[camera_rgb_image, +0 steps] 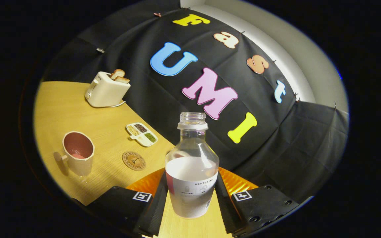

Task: Take the bottle from table, then pour the juice into the cup, finally place the bottle on the coaster

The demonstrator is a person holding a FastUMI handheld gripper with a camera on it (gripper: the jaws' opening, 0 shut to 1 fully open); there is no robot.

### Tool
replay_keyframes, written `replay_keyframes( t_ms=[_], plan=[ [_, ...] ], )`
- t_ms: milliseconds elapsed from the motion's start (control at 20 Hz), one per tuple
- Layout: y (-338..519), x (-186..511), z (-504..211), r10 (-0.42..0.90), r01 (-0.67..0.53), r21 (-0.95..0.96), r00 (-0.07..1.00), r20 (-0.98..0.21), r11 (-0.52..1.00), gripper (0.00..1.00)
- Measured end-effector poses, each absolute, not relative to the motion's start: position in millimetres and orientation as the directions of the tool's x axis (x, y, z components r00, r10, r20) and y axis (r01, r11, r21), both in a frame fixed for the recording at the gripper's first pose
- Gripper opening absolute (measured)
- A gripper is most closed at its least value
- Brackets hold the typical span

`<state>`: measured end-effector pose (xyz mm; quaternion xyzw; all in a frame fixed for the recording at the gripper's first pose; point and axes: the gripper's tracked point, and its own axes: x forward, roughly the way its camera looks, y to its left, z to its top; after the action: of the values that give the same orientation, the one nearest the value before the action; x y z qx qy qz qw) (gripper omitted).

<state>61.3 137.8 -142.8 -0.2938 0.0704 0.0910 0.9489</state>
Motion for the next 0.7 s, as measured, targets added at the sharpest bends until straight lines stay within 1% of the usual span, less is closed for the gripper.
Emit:
replay_keyframes(
  t_ms=[100, 400, 700],
  plan=[
    [153.9, 59.3, -142.7, 0.164, -0.238, -0.596, 0.971, -0.177, 0.767, 0.74],
    [188.6, 56.5, -162.3, 0.254, -0.331, -0.705, 0.943, -0.216, 0.627, 0.74],
    [203.7, 58.0, -177.3, 0.29, -0.35, -0.811, 0.928, -0.233, 0.468, 0.74]
  ],
)
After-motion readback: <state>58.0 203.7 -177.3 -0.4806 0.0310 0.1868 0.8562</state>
